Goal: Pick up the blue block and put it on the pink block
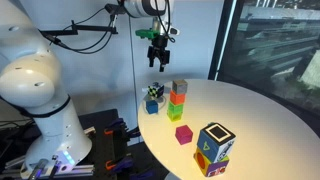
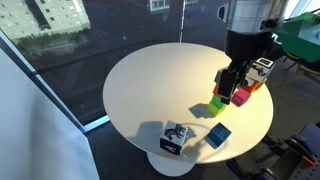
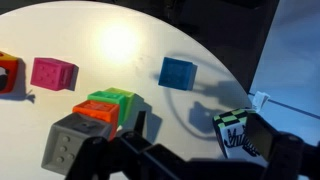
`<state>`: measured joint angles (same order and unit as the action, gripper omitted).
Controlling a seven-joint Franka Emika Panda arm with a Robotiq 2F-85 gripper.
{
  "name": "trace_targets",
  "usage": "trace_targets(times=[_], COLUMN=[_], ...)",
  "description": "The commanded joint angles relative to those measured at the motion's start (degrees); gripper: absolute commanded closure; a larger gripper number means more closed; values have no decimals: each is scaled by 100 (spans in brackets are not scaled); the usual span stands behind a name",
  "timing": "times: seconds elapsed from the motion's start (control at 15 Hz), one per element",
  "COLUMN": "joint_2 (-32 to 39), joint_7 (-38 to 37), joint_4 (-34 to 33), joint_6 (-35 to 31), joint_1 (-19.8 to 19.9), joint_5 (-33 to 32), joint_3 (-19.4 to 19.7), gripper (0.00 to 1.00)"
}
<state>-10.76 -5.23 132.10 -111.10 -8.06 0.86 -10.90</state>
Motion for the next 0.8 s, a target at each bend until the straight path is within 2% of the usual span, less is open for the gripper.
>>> trace_targets(times=[0.0,0.73], joint_2=[2,-126], joint_7=[-7,-90], joint_4=[-15,324], joint_6=[9,-208], joint_1=[-39,12], joint_5=[-7,-76], joint_3=[36,90], gripper=[0,0])
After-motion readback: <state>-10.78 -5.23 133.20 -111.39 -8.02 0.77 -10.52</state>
